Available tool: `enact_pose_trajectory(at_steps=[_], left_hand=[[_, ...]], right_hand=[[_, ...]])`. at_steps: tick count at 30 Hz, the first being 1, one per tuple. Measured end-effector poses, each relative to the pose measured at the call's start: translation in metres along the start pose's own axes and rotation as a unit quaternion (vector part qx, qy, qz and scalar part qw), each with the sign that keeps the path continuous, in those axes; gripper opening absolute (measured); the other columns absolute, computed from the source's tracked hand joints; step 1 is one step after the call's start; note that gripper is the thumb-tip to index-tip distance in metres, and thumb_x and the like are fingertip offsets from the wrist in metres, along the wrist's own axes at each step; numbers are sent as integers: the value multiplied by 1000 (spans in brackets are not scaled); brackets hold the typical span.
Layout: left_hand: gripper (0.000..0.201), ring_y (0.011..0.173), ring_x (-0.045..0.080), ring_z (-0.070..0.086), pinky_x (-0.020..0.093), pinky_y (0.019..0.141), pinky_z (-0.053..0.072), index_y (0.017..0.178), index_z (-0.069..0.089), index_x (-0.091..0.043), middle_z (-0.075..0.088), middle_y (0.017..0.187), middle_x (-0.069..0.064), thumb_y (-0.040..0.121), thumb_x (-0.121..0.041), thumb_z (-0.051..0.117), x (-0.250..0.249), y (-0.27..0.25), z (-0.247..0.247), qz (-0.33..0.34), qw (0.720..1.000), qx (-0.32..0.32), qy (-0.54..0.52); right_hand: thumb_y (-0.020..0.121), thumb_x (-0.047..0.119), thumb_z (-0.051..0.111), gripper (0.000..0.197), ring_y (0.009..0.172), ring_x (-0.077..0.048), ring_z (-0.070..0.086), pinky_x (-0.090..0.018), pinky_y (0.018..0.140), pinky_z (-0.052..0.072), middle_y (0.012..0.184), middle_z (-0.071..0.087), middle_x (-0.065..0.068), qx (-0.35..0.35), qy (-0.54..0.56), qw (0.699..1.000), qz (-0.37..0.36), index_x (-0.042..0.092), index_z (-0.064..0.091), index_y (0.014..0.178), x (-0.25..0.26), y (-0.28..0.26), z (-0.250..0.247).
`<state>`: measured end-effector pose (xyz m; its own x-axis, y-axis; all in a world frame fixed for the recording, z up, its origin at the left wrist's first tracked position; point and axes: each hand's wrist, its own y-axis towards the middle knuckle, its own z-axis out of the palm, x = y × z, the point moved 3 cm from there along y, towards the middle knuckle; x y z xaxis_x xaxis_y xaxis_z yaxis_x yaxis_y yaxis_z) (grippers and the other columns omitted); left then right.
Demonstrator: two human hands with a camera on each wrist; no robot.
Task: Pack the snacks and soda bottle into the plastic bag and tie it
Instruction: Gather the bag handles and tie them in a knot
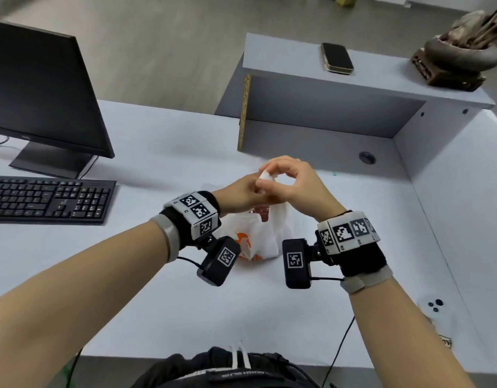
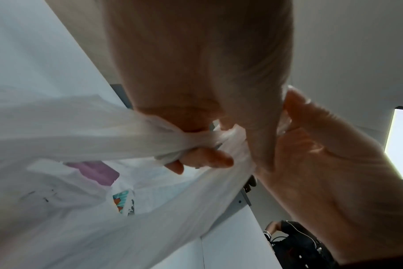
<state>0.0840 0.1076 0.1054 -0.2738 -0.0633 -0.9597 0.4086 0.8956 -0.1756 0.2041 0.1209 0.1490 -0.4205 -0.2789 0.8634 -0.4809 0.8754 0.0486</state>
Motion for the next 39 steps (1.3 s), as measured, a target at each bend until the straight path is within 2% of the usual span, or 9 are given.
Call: enact_pose_trajectory(at_steps=[4, 8, 13, 17, 25, 29, 33, 35, 39], left_hand=[[24, 47, 11, 45, 23, 51, 34, 81, 62, -16, 53, 61, 9, 96, -22, 44, 2, 8, 5, -23, 1000, -11, -3], [33, 59, 25, 49, 22, 51, 38, 78, 61, -12, 57, 75, 26, 92, -32, 40, 4, 13, 7, -40, 996, 44, -62], [48, 56, 20, 52, 23, 56, 37, 82, 63, -8, 52, 53, 3, 99, -38, 29, 8, 13, 3, -76, 988, 62, -117], [48, 49, 11, 56, 17, 53, 45, 93, 64, 0, 66, 59, 4, 98, -37, 34, 15, 16, -5, -93, 987, 16, -129], [35, 53, 8, 64, 16, 54, 52, 101, 67, 5, 70, 59, -2, 91, -26, 55, 31, 16, -21, -138, 961, -65, -229], [17, 57, 0, 59, 10, 54, 46, 94, 72, -2, 70, 73, -2, 79, -9, 70, 24, 14, -24, -123, 986, -57, -95], [24, 54, -14, 57, 5, 51, 42, 99, 73, -9, 64, 78, -7, 80, 2, 62, 13, 10, -21, -53, 989, -62, 121], [29, 56, -3, 61, 14, 53, 49, 93, 73, -15, 63, 80, -14, 80, 4, 54, 15, 9, -21, -37, 983, -71, 167], [32, 69, -3, 57, 14, 68, 45, 88, 74, -16, 59, 80, -17, 76, 7, 55, 20, 9, -24, 27, 964, -147, 222]], right_hand=[[85, 29, 64, 9, 114, -15, 51, -24, 97, 38, 107, 60, 14, 14, -60, 998, 6, 30, 63, 94, -12, 1, -5], [88, 17, 63, 20, 89, -14, 63, -25, 85, 49, 97, 65, 9, 41, 41, 997, 48, 22, 59, 106, -29, 0, -19], [81, 16, 71, 13, 68, -14, 65, -28, 75, 53, 73, 68, 7, 59, 41, 996, 52, 8, 67, 91, -43, 2, -22], [83, 20, 69, 15, 57, 3, 54, -12, 59, 43, 70, 60, 11, 77, -30, 995, 52, 23, 58, 72, -48, 7, -16], [83, 10, 67, 21, 64, 2, 53, -11, 63, 43, 70, 57, 9, -13, 89, 996, 9, 22, 57, 69, -50, -8, 0], [82, 15, 68, 21, 61, 4, 53, -12, 66, 43, 67, 59, 11, 162, 24, 985, 48, 22, 60, 64, -60, -17, 23], [92, 18, 53, 34, 60, -7, 55, -24, 63, 45, 63, 62, 3, -20, 57, 995, 76, 19, 62, 60, -69, -1, 11], [95, 14, 46, 29, 72, -8, 59, -21, 67, 49, 76, 65, 5, -82, 107, 988, 71, 14, 64, 73, -66, 11, 8], [101, 27, 30, 36, 74, -7, 56, -16, 67, 44, 87, 62, 5, 54, 80, 984, 148, 11, 62, 100, -58, 31, 21]])
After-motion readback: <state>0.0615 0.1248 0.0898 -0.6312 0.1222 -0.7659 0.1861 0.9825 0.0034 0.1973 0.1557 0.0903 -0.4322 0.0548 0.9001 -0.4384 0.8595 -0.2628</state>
